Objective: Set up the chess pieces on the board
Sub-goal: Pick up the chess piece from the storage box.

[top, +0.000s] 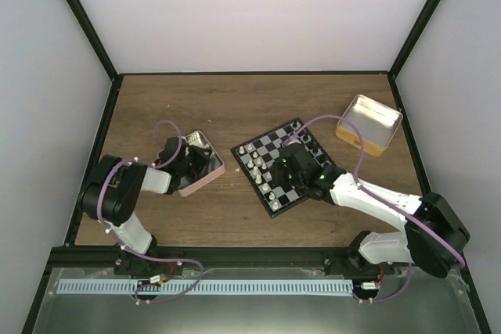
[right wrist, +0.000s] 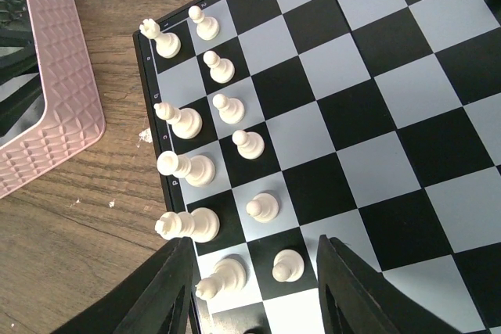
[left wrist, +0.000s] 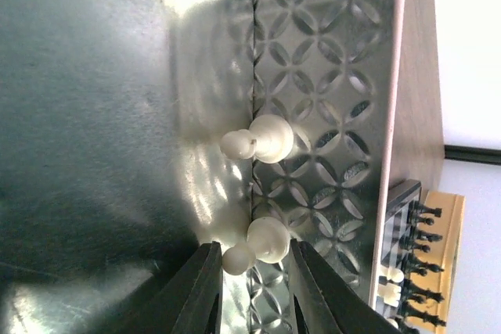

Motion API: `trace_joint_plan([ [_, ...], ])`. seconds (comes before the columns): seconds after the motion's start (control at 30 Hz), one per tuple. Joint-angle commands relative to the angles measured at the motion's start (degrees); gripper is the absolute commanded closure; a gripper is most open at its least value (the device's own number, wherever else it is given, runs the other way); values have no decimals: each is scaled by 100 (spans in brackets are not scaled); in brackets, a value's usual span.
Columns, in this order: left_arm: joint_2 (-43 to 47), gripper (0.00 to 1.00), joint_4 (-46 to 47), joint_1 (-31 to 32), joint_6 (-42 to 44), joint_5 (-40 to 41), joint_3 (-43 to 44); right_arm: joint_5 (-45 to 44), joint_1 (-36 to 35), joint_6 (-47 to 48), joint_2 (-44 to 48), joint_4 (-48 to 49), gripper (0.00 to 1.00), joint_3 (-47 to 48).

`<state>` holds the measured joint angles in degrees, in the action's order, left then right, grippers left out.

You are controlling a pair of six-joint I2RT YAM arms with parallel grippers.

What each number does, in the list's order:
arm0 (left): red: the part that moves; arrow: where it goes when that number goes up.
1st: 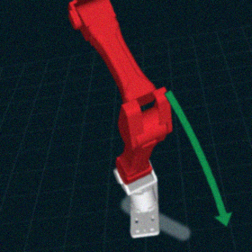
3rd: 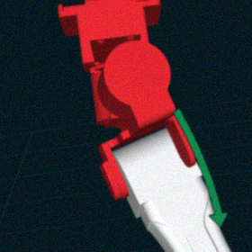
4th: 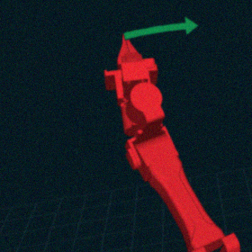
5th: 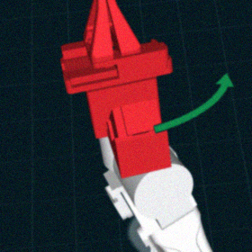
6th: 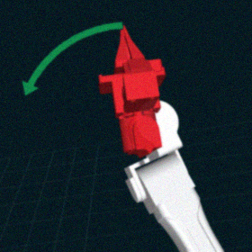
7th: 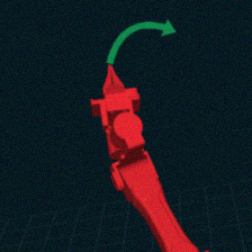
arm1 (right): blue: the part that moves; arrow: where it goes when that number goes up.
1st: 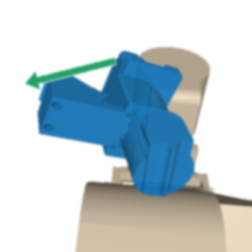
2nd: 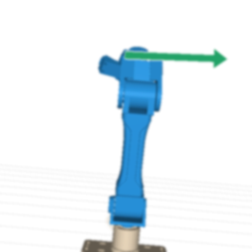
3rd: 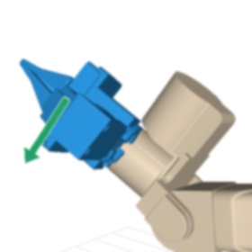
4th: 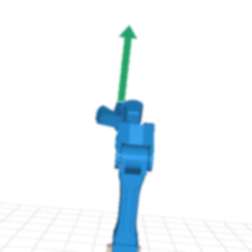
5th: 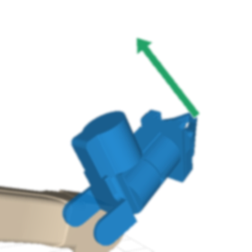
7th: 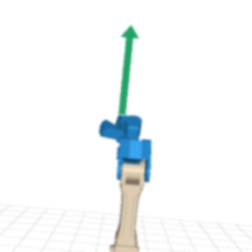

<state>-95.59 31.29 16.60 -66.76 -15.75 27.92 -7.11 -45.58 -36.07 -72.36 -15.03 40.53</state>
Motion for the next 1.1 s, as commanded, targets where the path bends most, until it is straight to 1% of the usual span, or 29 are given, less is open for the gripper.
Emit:
trace_joint_plan([
  [0.0, -218, 75, 379, 1, -314, -68, -243, -70, -38, -75, 91, -71, 55, 217],
  [0.23, -312, 75, 912, -1, -357, 114, -404, -60, -38, -85, 77, -96, 56, 225],
  [0.33, -411, 74, 1276, 1, -420, 69, -437, -71, -38, -86, 74, -105, 56, 234],
  [0.57, -646, 74, 1718, 0, -536, -19, -441, -88, -38, -103, 83, -142, 56, 241],
  [0.63, -662, 75, 1776, 1, -548, -6, -458, -97, -38, -102, 82, -151, 56, 239],
  [0.83, -582, 86, 1761, 1, -400, 107, -455, -104, -34, -111, 70, -159, 56, 242],
  [0.97, -443, 92, 1572, 1, -225, 208, -412, -105, -38, -119, 52, -158, 56, 236],
  [1.07, -257, 94, 1222, -3, -10, 354, -377, -102, -38, -120, 45, -163, 56, 229],
])
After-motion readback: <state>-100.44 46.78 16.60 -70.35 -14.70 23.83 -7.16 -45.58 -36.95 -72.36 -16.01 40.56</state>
